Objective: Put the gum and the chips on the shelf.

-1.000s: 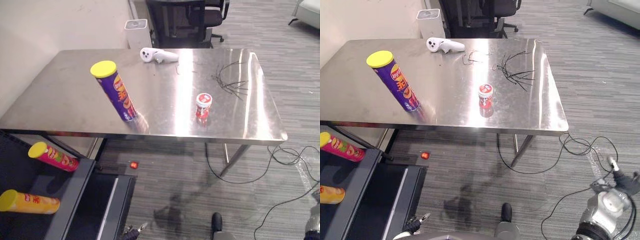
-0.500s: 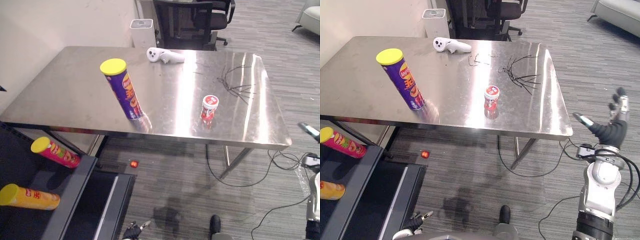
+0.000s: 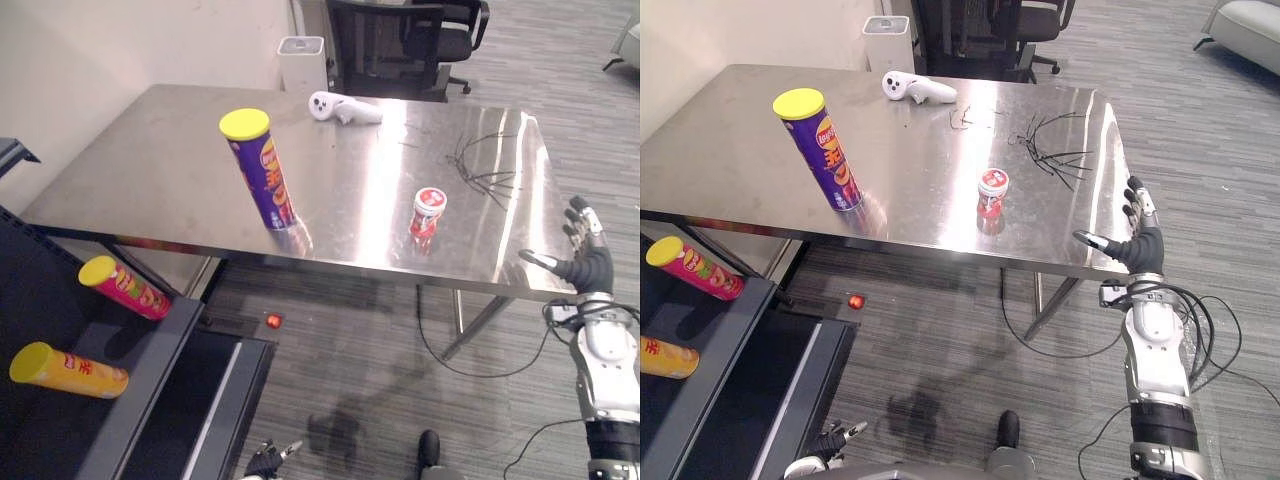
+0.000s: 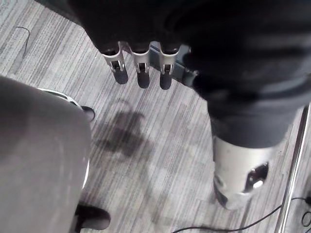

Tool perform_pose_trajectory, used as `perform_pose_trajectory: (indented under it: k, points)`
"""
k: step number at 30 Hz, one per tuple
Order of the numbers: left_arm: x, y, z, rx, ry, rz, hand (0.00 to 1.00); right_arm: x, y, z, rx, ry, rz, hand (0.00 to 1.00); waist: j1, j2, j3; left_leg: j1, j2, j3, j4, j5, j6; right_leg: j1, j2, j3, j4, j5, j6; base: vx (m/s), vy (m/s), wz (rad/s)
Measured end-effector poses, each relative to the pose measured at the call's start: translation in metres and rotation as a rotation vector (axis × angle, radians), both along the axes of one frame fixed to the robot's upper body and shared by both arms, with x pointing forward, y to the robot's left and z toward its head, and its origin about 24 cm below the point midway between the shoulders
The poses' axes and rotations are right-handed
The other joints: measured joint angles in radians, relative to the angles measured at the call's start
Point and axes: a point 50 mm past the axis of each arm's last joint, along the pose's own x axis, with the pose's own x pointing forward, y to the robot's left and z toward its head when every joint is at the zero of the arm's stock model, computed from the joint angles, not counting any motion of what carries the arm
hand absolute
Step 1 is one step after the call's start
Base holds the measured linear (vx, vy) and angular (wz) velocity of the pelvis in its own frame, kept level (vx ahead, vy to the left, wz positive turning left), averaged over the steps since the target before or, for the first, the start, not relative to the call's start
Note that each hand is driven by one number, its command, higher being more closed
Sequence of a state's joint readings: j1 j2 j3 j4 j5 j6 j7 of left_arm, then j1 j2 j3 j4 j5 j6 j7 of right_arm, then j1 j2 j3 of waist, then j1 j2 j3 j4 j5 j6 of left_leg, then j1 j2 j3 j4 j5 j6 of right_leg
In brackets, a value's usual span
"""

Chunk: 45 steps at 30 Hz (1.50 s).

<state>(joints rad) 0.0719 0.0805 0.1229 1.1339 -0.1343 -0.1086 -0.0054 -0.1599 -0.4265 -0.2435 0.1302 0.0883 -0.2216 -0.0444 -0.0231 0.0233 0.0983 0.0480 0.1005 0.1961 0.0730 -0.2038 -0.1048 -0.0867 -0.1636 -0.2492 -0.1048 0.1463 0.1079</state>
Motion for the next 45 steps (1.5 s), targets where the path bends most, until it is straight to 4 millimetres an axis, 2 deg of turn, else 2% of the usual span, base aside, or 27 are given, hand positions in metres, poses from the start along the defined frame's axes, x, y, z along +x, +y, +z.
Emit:
perform_pose_trajectory:
  k: [11, 17, 20, 28, 33, 44, 45]
  points:
    - [0.002, 0.000, 0.000, 0.008, -0.003, 0.004, 0.00, 0.025, 0.014, -0.004, 0.082, 0.012, 0.012, 0.00, 0.010, -0.001, 0.002, -0.014, 0.000, -0.022, -0.001, 0.001, 0.001, 0.002, -0.001, -0.017, -0.001, 0.000, -0.001, -0.01, -0.010, 0.04]
    - [0.008, 0.001, 0.002, 0.017, -0.024, 0.009, 0.00, 0.034, 0.016, -0.002, 0.108, 0.016, 0.002, 0.00, 0.024, -0.002, 0.027, -0.027, -0.001, -0.044, 0.000, 0.003, 0.004, 0.001, -0.002, -0.032, -0.001, 0.000, -0.001, -0.01, -0.019, 0.08]
    - [0.011, 0.002, 0.004, 0.023, -0.039, 0.011, 0.00, 0.043, 0.025, -0.001, 0.103, 0.025, 0.033, 0.00, 0.027, -0.003, 0.042, -0.027, -0.001, -0.046, 0.000, 0.003, 0.004, 0.001, -0.003, -0.034, -0.001, 0.000, -0.001, 0.00, -0.006, 0.02]
    - [0.016, 0.004, 0.006, 0.035, -0.058, 0.017, 0.00, 0.050, 0.043, 0.002, 0.114, 0.019, 0.088, 0.00, 0.031, -0.016, 0.066, -0.030, -0.012, -0.066, -0.001, 0.006, 0.008, 0.004, -0.015, -0.045, -0.001, 0.001, -0.001, 0.01, -0.001, 0.06]
    - [0.023, 0.003, 0.007, 0.037, -0.074, 0.015, 0.00, 0.054, 0.048, 0.007, 0.118, 0.006, 0.103, 0.00, 0.052, -0.020, 0.083, -0.032, -0.013, -0.071, -0.001, 0.007, 0.010, 0.004, -0.016, -0.047, -0.001, 0.001, -0.001, -0.01, -0.011, 0.03]
    - [0.024, 0.005, 0.008, 0.045, -0.078, 0.025, 0.00, 0.061, 0.061, 0.017, 0.126, -0.027, 0.130, 0.00, 0.054, -0.026, 0.089, -0.042, -0.013, -0.077, 0.000, 0.007, 0.010, 0.003, -0.018, -0.054, -0.001, 0.001, -0.001, -0.01, -0.013, 0.02]
    - [0.025, 0.005, 0.009, 0.046, -0.086, 0.026, 0.00, 0.063, 0.063, 0.020, 0.135, -0.041, 0.129, 1.00, 0.055, -0.028, 0.099, -0.044, -0.014, -0.077, 0.000, 0.007, 0.011, 0.003, -0.018, -0.053, -0.001, 0.001, -0.001, -0.03, -0.024, 0.00]
